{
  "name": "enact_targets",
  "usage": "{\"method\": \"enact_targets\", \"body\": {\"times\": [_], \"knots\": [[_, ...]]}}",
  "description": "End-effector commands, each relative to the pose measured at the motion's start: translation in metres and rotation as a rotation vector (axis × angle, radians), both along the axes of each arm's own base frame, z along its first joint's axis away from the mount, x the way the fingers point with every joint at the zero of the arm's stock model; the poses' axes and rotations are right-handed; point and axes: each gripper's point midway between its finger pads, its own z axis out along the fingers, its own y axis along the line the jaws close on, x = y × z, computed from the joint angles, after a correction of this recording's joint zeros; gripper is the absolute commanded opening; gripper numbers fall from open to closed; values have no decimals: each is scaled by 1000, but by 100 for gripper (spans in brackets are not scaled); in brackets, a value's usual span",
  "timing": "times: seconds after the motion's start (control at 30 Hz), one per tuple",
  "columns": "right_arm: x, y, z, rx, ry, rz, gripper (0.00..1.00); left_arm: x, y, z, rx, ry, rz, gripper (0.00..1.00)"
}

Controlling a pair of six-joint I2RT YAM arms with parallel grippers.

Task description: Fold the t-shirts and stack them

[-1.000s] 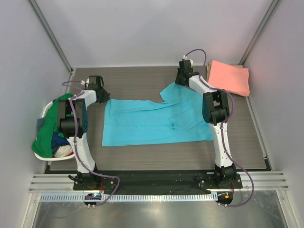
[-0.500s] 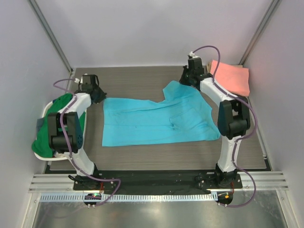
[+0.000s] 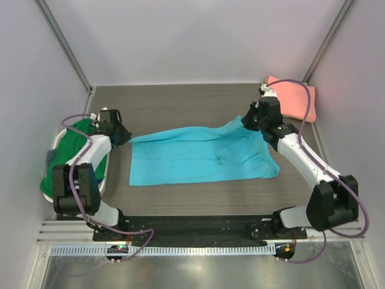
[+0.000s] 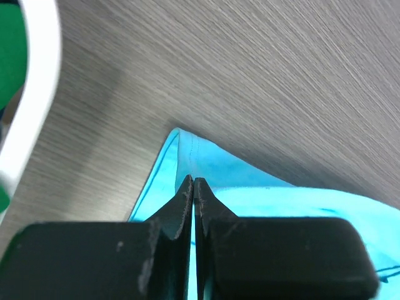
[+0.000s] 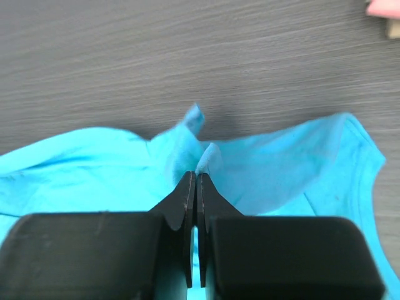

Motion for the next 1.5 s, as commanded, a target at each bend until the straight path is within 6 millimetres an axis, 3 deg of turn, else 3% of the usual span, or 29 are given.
{"method": "enact_targets", "body": {"times": [0.0,0.03,0.17,0.4,0.67,0.87,0.93,0.97,1.03,1.07,1.17,1.27,1.37,1.47], "knots": [[-16,-13,29,28,-101,-61,1,-1,9,22,31,-76,19,0],[-22,-16,39,33,-128,-73,1,-3,10,26,29,-87,28,0],[-41,-24,37,26,-129,-89,1,-15,12,22,22,-86,49,0],[-66,-35,10,13,-79,-120,1,-31,10,16,14,-78,48,0],[-91,-68,-14,-18,-46,-298,1,-51,13,11,28,-81,76,0],[-110,-82,-47,-27,45,-395,3,-65,12,2,17,-58,80,0],[-117,-83,-61,-1,81,-426,20,-72,13,-2,16,-44,94,2],[-119,-82,-66,12,95,-435,49,-74,13,0,17,-51,99,12],[-124,-82,-75,39,120,-461,71,-79,11,3,7,-53,100,32],[-124,-80,-75,49,121,-459,77,-80,10,7,-4,-66,101,51],[-117,-64,-67,117,108,-395,78,-80,10,28,-5,-138,101,59],[-112,-42,-68,187,129,-309,79,-77,5,40,2,-174,75,59],[-110,-31,-96,194,235,-289,79,-69,-8,34,-9,-138,11,57],[-107,-22,-125,190,330,-276,79,-63,-42,15,-12,-62,-109,56]]}}
